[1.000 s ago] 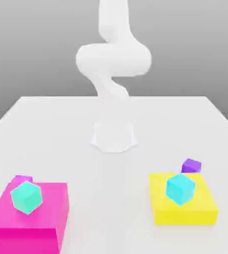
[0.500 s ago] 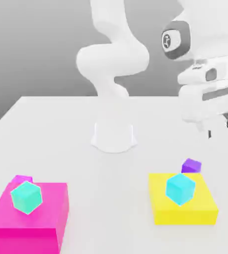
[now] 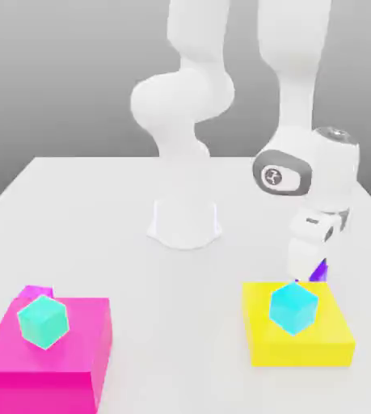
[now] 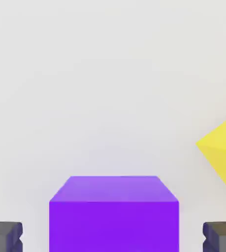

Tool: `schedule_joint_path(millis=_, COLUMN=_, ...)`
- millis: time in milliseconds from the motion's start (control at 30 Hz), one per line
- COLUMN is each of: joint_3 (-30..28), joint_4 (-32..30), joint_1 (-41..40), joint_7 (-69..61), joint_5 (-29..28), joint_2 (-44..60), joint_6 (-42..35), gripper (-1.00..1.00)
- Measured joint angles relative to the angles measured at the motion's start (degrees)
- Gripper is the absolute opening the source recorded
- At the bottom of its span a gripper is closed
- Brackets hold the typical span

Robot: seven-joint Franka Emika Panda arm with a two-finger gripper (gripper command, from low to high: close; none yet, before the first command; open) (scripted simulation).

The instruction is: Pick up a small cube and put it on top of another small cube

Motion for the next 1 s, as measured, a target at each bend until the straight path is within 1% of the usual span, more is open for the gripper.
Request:
schedule_joint_path(millis=100, joint_3=0.01, joint_4=0.0, joint_1=-0.02, joint_7=0.15, joint_5=-0.15, joint_2=0.0, joint_6=0.03, gripper=-1.0)
schedule_joint_path(millis=133, joint_3=-0.95, joint_4=0.15, joint_1=0.91, joint_7=0.3, joint_5=-0.32, joint_2=0.82, joint_6=0.71, gripper=-1.0)
schedule_joint_path(millis=200, joint_3=0.67, joint_4=-0.24, joint_1=-0.53, joint_7=-0.34, joint_5=0.46, joint_2=-1.14, joint_6=-0.9, gripper=-1.0)
schedule_joint_path(millis=267, joint_3=4.27, joint_4=-1.03, joint_1=-3.21, joint_7=-3.06, joint_5=4.08, joint_2=-4.75, joint_6=-3.78, gripper=-1.0)
schedule_joint_path(millis=333, joint_3=7.27, joint_4=-1.91, joint_1=-4.72, joint_7=-7.14, joint_5=9.67, joint_2=-8.82, joint_6=-6.95, gripper=-1.0)
schedule_joint_path(millis=433, joint_3=7.88, joint_4=-3.12, joint_1=-3.14, joint_7=-12.13, joint_5=16.62, joint_2=-15.06, joint_6=-11.92, gripper=-1.0)
schedule_joint_path(millis=500, joint_3=6.41, joint_4=-1.58, joint_1=-5.27, joint_7=-13.12, joint_5=16.39, joint_2=-16.73, joint_6=-14.22, gripper=-1.0)
schedule_joint_path(millis=600, joint_3=3.6, joint_4=2.4, joint_1=-10.43, joint_7=-13.94, joint_5=13.83, joint_2=-17.54, joint_6=-17.34, gripper=-1.0)
schedule_joint_path(millis=733, joint_3=-2.5, joint_4=8.44, joint_1=-19.83, joint_7=-17.24, joint_5=12.19, joint_2=-17.98, joint_6=-23.33, gripper=-1.0)
schedule_joint_path(millis=1000, joint_3=-14.43, joint_4=20.13, joint_1=-39.0, joint_7=-25.31, joint_5=10.98, joint_2=-18.52, joint_6=-35.81, gripper=-1.0)
